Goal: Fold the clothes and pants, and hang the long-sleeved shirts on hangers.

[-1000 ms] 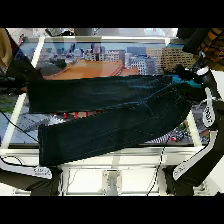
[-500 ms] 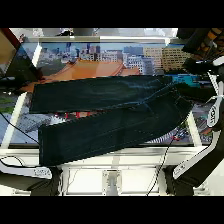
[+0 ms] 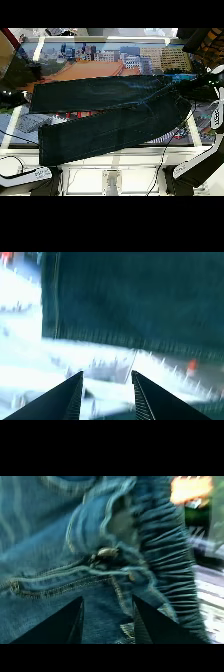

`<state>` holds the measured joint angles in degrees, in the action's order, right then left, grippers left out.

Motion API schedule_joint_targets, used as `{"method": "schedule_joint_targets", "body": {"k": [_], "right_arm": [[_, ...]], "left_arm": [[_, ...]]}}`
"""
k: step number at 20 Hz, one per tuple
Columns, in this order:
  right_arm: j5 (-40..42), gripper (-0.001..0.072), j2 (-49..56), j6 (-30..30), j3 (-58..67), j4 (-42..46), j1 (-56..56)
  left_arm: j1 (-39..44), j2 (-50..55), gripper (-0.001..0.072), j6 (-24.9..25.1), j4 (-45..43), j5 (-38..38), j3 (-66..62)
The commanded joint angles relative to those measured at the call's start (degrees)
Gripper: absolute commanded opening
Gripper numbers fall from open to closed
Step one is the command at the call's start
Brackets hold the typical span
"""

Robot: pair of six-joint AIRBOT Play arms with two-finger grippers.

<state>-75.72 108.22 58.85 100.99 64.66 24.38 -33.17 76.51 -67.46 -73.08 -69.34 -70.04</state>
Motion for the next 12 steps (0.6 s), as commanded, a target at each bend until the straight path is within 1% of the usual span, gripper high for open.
{"method": "schedule_joint_targets", "body": {"k": [1, 3, 6, 9, 10, 12], "right_arm": [[1.95, 0.034, 0.0, -4.55, -2.93, 1.07, -2.4], [3.85, 0.034, 0.02, -4.66, -2.93, 1.81, -3.13], [3.69, 0.034, 0.15, -5.81, -3.15, 2.43, -3.34], [3.74, 0.034, 0.17, -6.47, -4.15, 3.72, -3.34], [3.58, 0.034, 0.17, -7.72, -4.66, 4.42, -3.34], [4.44, 0.034, 0.17, -8.09, -5.33, 6.36, -3.34]], "left_arm": [[-3.1, -6.64, 0.0373, 2.47, -0.44, -0.87, 10.16], [-6.4, -11.52, 0.0373, 4.83, -0.39, -0.46, 16.87], [-10.05, -17.97, 0.0373, 8.26, -0.42, 0.15, 22.45], [-12.31, -21.49, 0.0372, 8.57, -0.44, 0.07, 23.26], [-12.59, -22.25, 0.0372, 8.57, -0.46, 0.07, 23.26], [-12.66, -23.02, 0.0373, 8.57, -0.44, -0.11, 23.26]]}}
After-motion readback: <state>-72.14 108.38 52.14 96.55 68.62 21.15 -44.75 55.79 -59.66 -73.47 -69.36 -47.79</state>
